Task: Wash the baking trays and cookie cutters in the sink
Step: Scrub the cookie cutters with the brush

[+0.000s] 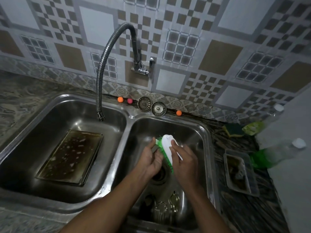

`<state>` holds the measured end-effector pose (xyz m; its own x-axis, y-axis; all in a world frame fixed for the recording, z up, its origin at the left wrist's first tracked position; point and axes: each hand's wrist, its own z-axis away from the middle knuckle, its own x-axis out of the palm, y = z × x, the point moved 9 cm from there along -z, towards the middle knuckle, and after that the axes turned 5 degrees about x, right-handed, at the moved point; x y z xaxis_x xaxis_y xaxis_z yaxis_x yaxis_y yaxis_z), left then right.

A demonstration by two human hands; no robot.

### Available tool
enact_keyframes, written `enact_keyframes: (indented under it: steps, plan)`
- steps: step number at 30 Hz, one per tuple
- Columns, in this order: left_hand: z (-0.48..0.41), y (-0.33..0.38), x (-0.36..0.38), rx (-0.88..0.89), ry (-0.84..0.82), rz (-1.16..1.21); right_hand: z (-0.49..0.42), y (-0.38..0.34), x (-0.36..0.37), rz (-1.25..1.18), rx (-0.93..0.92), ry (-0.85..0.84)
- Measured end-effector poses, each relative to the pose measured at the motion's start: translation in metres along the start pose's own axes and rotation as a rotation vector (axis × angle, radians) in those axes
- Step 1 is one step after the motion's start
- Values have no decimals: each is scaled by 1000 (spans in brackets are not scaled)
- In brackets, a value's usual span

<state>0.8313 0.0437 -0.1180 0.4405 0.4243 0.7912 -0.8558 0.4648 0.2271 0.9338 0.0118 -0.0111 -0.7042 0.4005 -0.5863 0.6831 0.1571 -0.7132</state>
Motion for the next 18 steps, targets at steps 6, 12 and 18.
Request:
enact_keyframes:
  steps: [6,12,18]
  plan:
    - [-5,8,-3,58,15,-15,-5,2,-8,3,19,38]
    - [1,12,6,105,-68,-125,-8,13,-10,-34,80,28]
    - [7,16,8,107,-149,-393,-18,16,-12,-43,122,10]
